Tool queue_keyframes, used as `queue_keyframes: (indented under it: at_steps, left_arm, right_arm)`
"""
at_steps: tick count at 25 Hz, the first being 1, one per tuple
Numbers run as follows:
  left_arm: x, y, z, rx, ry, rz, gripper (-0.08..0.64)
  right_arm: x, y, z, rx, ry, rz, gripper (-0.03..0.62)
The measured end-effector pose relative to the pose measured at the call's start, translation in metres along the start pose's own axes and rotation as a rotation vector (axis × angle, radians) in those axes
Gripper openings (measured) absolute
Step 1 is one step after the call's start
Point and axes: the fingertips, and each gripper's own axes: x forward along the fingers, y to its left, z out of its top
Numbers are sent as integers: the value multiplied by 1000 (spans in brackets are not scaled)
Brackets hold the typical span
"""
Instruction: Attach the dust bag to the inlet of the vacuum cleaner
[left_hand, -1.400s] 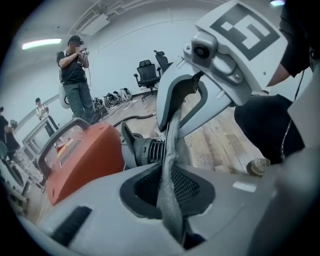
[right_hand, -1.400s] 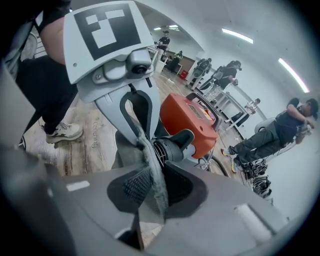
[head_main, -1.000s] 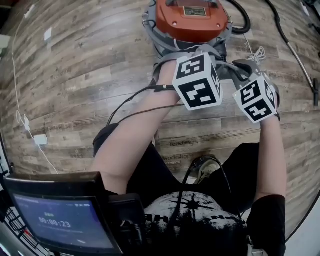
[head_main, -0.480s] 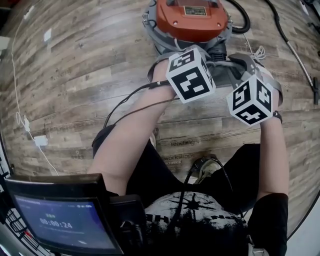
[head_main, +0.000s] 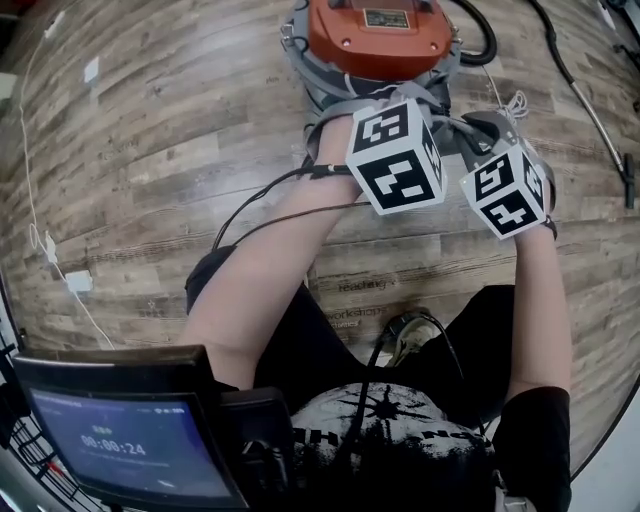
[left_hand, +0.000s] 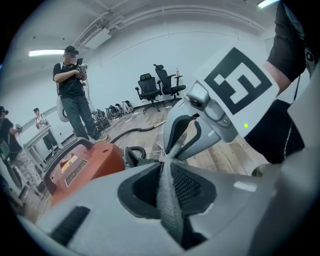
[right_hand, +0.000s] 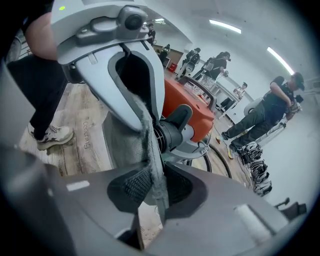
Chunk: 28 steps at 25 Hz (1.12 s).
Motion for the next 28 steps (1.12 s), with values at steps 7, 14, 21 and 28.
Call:
queue_keyframes:
  at_steps: [7, 14, 21, 28]
  left_arm:
    - [2, -2, -12, -96, 18, -28, 46]
    - [5, -1, -23, -122, 75, -21, 40]
    - [7, 4, -7, -112, 4, 19, 51]
    - [5, 5, -9, -124, -13, 14, 63]
  right_arm:
    - [-9, -8, 13, -109, 22, -33, 74]
    - [-19, -7, 27, -204, 26, -58, 74]
    - [-16, -13, 13, -22, -34, -35, 74]
    - [-11, -9, 8, -24, -20, -31, 71]
